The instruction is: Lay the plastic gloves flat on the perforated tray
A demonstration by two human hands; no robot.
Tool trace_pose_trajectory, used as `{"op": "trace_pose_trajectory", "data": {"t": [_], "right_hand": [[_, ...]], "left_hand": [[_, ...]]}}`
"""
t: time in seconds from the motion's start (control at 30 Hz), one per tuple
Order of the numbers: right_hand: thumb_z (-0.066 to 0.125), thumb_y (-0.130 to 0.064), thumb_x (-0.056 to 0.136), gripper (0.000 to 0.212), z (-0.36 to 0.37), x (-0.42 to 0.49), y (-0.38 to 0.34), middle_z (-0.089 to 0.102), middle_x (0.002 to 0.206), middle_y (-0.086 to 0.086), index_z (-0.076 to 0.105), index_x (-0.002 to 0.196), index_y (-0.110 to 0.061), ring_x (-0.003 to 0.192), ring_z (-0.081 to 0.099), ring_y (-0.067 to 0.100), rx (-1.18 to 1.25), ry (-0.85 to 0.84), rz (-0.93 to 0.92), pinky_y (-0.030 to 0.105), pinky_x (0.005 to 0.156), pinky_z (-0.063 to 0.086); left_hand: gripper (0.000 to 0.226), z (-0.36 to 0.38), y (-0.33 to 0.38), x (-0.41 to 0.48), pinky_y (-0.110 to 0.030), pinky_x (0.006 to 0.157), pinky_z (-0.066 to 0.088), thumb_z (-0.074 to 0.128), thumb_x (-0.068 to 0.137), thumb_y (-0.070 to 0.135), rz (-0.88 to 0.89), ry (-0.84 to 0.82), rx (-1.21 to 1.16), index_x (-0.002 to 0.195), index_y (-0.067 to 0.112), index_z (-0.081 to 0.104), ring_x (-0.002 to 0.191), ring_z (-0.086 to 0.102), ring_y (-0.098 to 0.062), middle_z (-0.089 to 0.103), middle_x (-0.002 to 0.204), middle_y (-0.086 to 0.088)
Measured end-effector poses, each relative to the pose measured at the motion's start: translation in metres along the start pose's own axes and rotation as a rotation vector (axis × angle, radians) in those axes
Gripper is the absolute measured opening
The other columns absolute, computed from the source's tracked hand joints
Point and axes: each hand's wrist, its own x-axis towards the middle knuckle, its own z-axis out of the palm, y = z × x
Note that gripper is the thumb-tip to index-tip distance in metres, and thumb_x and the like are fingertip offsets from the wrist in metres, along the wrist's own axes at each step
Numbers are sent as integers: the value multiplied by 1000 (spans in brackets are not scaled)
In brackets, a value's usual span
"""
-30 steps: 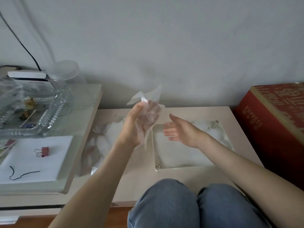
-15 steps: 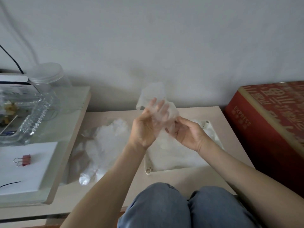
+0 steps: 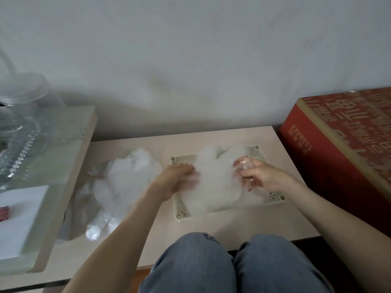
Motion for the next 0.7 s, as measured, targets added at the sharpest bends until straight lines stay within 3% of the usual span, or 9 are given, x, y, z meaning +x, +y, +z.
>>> {"op": "trace_pose_trajectory", "data": {"t": [0.17, 0.27, 0.37, 0.47, 0.57, 0.7], "right_hand": [[47, 10, 91, 46, -2, 5, 4, 68, 92, 5, 57, 123, -21, 51, 55, 14, -23, -26, -48, 22, 36, 42], [46, 10, 91, 48, -3, 8, 3, 67, 92, 5, 56, 127, -20, 49, 56, 15, 16, 2, -137, 22, 36, 38], [46, 8, 91, 46, -3, 9, 5, 65, 93, 3, 57, 124, -21, 51, 55, 14, -22, 83, -150, 23, 39, 36], [48, 6, 91, 41, -3, 11, 11, 64, 97, 5, 56, 120, -22, 53, 52, 15, -87, 145, -90, 25, 42, 35], [57, -3, 90, 38, -3, 16, 18, 66, 101, 10, 52, 125, -15, 54, 50, 14, -57, 172, -10, 26, 43, 37], [62, -14, 89, 36, -2, 19, 16, 70, 103, 9, 52, 123, -18, 55, 54, 16, -16, 134, 88, 26, 50, 40]], "left_hand": [[8, 21, 2, 1, -26, 51, 54, 52, 98, 14, 173, 63, 198, 92, 8, 53, 55, 64, -16, 70, 81, -7], [11, 30, 10, 3, -25, 48, 49, 52, 99, 16, 354, 110, 217, 89, 12, 54, 51, 60, -16, 70, 77, -5], [10, 28, 7, 11, -21, 43, 41, 53, 97, 19, 416, 221, 431, 89, 17, 57, 43, 50, -11, 68, 73, 0], [8, 19, -5, 19, -21, 46, 41, 50, 97, 20, 405, 367, 653, 93, 18, 56, 46, 50, -10, 66, 71, 2], [12, 10, -13, 25, -28, 66, 48, 48, 92, 14, 251, 355, 834, 97, 20, 57, 69, 59, -21, 64, 74, 1], [13, 11, -5, 30, -35, 76, 56, 50, 80, 22, 157, 311, 730, 80, 18, 62, 67, 64, -24, 68, 70, -4]]}}
